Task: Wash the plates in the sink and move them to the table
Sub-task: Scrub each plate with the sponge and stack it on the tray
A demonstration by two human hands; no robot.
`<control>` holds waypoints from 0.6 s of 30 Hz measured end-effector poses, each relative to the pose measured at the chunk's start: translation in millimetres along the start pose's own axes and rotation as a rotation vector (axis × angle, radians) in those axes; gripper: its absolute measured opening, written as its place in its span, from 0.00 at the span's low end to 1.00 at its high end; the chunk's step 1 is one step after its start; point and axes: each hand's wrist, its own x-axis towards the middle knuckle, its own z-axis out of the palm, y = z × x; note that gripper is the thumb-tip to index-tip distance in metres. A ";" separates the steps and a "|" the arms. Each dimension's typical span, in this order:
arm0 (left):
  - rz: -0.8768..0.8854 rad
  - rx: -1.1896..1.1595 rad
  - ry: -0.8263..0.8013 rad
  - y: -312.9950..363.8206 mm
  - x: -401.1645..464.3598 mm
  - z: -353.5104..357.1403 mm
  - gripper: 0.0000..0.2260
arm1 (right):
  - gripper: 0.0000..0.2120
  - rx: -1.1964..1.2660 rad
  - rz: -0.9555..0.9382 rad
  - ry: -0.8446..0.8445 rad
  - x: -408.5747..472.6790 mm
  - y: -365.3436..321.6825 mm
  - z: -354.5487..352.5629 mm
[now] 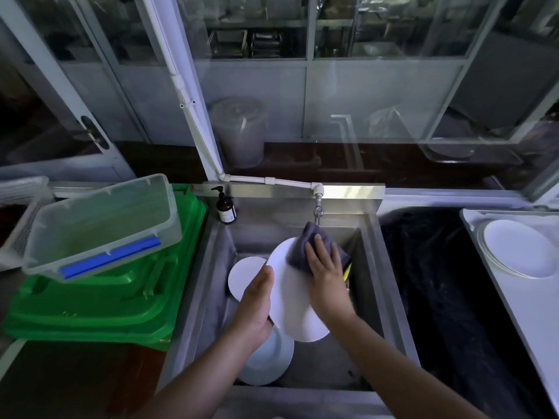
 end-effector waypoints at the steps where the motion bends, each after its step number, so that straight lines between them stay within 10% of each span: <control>1: 0.008 -0.008 0.005 1.5 -0.6 3.2 0.19 | 0.32 0.003 -0.079 -0.005 -8.1 -9.1 4.7; 5: 0.043 -0.073 0.022 6.1 4.3 6.6 0.27 | 0.29 -0.077 -0.437 -0.097 -27.9 -2.8 2.9; 10: 0.038 -0.037 0.005 9.5 6.9 12.9 0.20 | 0.33 -0.017 -0.027 -0.001 -8.2 12.3 -7.3; 18: 0.014 -0.111 -0.056 17.4 7.7 35.2 0.20 | 0.34 -0.071 -0.400 -0.125 -26.5 7.5 -16.4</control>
